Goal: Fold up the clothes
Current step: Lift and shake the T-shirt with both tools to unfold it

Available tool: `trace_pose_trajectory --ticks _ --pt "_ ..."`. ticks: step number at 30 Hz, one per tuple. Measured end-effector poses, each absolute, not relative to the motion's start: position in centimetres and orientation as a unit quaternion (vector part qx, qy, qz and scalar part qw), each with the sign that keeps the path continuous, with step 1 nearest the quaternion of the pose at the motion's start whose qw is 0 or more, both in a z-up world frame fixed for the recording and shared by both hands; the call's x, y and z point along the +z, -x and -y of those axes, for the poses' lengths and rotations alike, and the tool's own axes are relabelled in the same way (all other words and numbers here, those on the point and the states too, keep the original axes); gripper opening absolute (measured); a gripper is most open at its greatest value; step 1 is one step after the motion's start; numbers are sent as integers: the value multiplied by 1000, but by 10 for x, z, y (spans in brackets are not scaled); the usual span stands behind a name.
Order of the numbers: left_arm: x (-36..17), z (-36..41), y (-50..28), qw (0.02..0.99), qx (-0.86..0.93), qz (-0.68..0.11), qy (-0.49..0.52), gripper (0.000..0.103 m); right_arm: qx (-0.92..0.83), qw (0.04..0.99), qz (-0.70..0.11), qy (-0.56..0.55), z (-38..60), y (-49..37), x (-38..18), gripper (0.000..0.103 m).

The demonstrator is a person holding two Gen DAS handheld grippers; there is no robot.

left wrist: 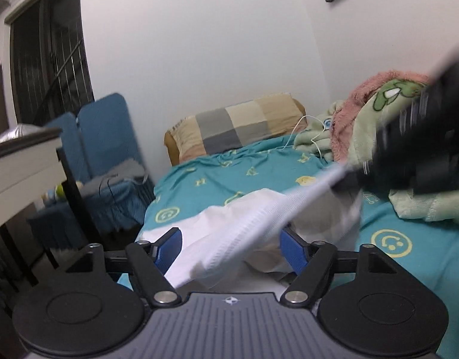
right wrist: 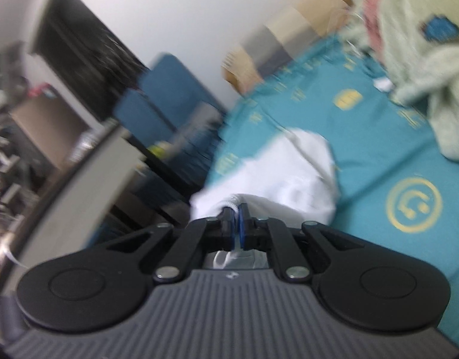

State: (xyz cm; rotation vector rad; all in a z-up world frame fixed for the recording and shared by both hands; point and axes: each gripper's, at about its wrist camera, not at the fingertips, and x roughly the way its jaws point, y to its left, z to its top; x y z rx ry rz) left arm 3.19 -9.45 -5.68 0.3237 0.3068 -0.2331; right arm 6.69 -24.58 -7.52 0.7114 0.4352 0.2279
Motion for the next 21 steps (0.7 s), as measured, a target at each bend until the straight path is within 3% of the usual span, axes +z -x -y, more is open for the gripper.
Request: trace_pose_trajectory --ticks 4,10,13,15,16,19,21 --pt "-62 96 -51 980 -46 -155 -113 77 138 913 -178 -340 243 -60 -63 6" --pt "-37 47 -51 988 30 -152 12 75 102 929 -206 -290 236 -67 -63 6" --pt "-22 37 -38 991 11 -125 39 50 86 935 -232 -254 227 -70 -68 7" --pt "-18 36 -34 992 -12 -122 42 20 78 938 -245 -234 221 -71 -72 7" --pt "-16 36 -32 991 -22 -121 43 14 72 938 -253 -225 219 -72 -74 8" --pt "-12 33 -28 990 -48 -118 57 7 56 934 -282 -211 214 -77 -87 12" --pt "-10 30 -27 990 -45 -119 67 7 45 929 -311 -198 207 -82 -98 28"
